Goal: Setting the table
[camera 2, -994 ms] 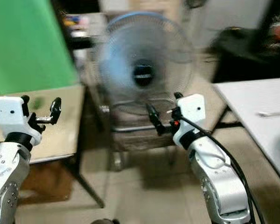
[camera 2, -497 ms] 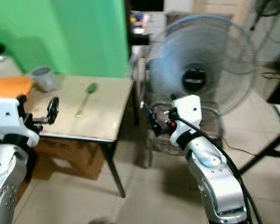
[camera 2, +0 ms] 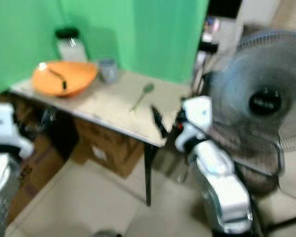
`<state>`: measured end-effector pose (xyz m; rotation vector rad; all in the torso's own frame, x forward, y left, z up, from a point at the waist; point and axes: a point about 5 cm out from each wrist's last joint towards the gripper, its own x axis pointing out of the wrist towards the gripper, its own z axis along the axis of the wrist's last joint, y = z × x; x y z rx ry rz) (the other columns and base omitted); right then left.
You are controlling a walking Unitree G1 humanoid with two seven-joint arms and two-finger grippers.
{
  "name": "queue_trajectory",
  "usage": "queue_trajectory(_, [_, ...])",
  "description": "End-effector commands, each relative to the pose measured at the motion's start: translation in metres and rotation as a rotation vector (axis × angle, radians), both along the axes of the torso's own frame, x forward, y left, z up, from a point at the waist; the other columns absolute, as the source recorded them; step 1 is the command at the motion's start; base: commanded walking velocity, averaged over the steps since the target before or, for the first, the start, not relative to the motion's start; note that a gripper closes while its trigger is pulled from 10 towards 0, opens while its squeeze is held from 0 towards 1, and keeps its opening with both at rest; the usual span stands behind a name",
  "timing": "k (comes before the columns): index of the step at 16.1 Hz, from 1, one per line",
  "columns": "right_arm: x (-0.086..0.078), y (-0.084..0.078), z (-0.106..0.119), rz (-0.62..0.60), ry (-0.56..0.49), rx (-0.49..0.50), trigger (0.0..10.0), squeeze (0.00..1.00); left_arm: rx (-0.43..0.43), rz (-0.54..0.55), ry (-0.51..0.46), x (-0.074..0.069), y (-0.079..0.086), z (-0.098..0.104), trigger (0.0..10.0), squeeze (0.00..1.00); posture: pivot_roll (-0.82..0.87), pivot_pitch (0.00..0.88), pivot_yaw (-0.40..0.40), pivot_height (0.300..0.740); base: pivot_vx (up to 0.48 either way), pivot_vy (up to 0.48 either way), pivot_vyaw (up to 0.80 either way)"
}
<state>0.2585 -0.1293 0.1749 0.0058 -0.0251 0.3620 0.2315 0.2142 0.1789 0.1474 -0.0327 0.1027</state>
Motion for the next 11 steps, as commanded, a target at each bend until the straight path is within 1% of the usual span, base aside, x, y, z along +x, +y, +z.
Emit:
queue_trajectory(1, [-0.001, -0.009, -0.005, -0.047, 0.027, -0.003, 10.0, 0.00, 0.025, -0.037, 0.001, 0.000, -0.005, 0.002, 10.0, 0.00, 0.08, 0.000, 0.028, 0.740, 0.000, 0.000, 0.00])
queue_trajectory(3, [-0.003, -0.010, -0.009, -0.068, 0.053, 0.015, 10.0, 0.00, 0.041, -0.055, 0.002, 0.000, -0.007, 0.001, 10.0, 0.00, 0.08, 0.000, 0.035, 0.740, 0.000, 0.000, 0.00])
queue_trajectory(5, [-0.004, -0.010, -0.014, -0.089, 0.093, 0.048, 10.0, 0.00, 0.056, -0.088, 0.030, 0.001, -0.012, -0.001, 10.0, 0.00, 0.07, 0.000, 0.040, 0.740, 0.000, 0.000, 0.00])
queue_trajectory(7, [-0.003, -0.009, -0.016, -0.086, 0.119, 0.053, 10.0, 0.00, 0.053, -0.116, 0.039, 0.002, -0.013, -0.002, 10.0, 0.00, 0.07, 0.000, 0.043, 0.740, 0.000, 0.000, 0.00])
queue_trajectory(8, [-0.003, -0.009, -0.017, -0.085, 0.124, 0.051, 10.0, 0.00, 0.047, -0.124, 0.043, 0.002, -0.013, -0.003, 10.0, 0.00, 0.07, 0.000, 0.049, 0.740, 0.000, 0.000, 0.00])
queue_trajectory(9, [-0.001, -0.010, -0.018, -0.092, 0.120, 0.007, 10.0, 0.00, 0.059, -0.148, 0.062, 0.003, -0.013, -0.005, 10.0, 0.00, 0.07, 0.000, 0.049, 0.740, 0.240, 0.000, 0.00])
queue_trajectory(10, [0.000, -0.011, -0.019, -0.093, 0.115, -0.022, 10.0, 0.00, 0.055, -0.149, 0.066, 0.003, -0.012, -0.006, 10.0, 0.00, 0.07, 0.000, 0.045, 0.740, 0.270, 0.000, 0.00])
queue_trajectory(11, [0.003, -0.012, -0.019, -0.101, 0.123, -0.025, 10.0, 0.00, 0.051, -0.146, 0.067, 0.004, -0.012, -0.006, 10.0, 0.00, 0.06, 0.000, 0.041, 0.740, 0.281, 0.000, 0.00])
